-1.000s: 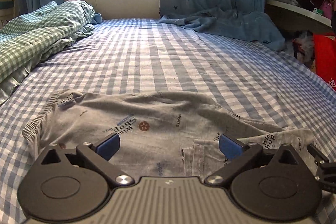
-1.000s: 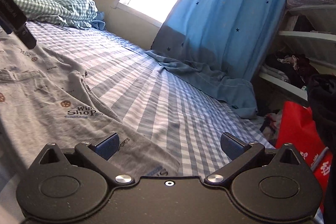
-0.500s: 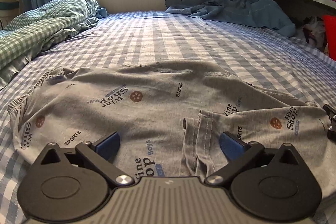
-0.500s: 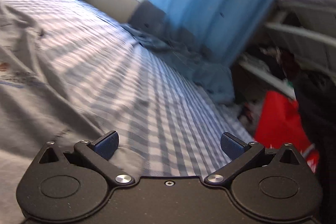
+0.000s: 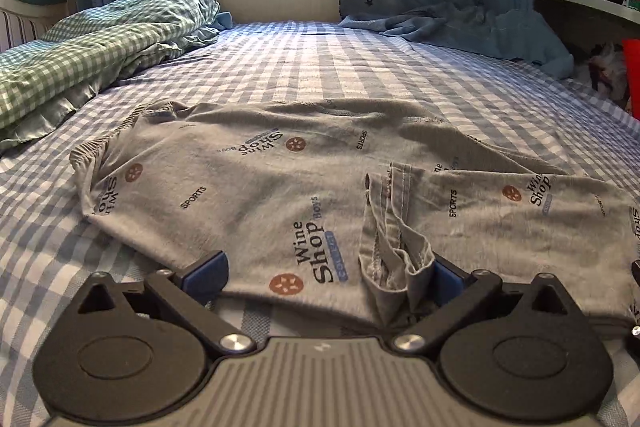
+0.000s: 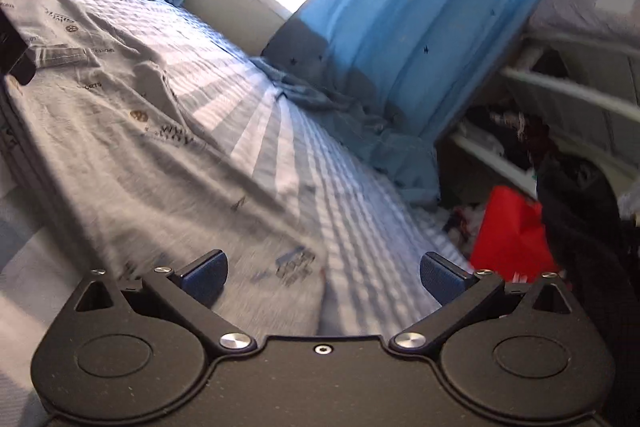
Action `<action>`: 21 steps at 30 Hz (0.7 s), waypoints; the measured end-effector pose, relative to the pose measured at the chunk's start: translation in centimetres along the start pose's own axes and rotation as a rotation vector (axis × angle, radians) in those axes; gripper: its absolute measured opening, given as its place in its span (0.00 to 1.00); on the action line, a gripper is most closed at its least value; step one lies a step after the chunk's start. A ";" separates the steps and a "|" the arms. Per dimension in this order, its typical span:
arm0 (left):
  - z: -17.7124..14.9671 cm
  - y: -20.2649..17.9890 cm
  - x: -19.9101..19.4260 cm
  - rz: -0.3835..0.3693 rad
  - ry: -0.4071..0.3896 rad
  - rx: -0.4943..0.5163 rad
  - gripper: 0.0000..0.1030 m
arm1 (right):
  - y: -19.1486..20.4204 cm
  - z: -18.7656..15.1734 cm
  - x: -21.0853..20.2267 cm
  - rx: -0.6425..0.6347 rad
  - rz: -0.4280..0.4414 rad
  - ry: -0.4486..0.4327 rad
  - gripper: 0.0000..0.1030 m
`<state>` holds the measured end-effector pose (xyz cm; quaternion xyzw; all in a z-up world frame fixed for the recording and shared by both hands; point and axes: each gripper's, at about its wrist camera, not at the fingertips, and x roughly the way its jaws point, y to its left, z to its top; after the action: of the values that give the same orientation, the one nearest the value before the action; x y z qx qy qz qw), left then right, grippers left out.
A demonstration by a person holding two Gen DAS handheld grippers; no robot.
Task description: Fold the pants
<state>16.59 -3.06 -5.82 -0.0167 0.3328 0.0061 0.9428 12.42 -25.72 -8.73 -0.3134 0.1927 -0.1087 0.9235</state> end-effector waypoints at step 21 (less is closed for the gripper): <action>-0.3 0.7 -0.2 -0.016 0.000 -0.052 1.00 | 0.3 2.9 -1.7 0.030 0.027 -0.110 0.99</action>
<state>16.26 -2.34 -5.98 -0.0440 0.3324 0.0073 0.9421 12.11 -23.37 -6.34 -0.3022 0.1442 -0.0820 0.9387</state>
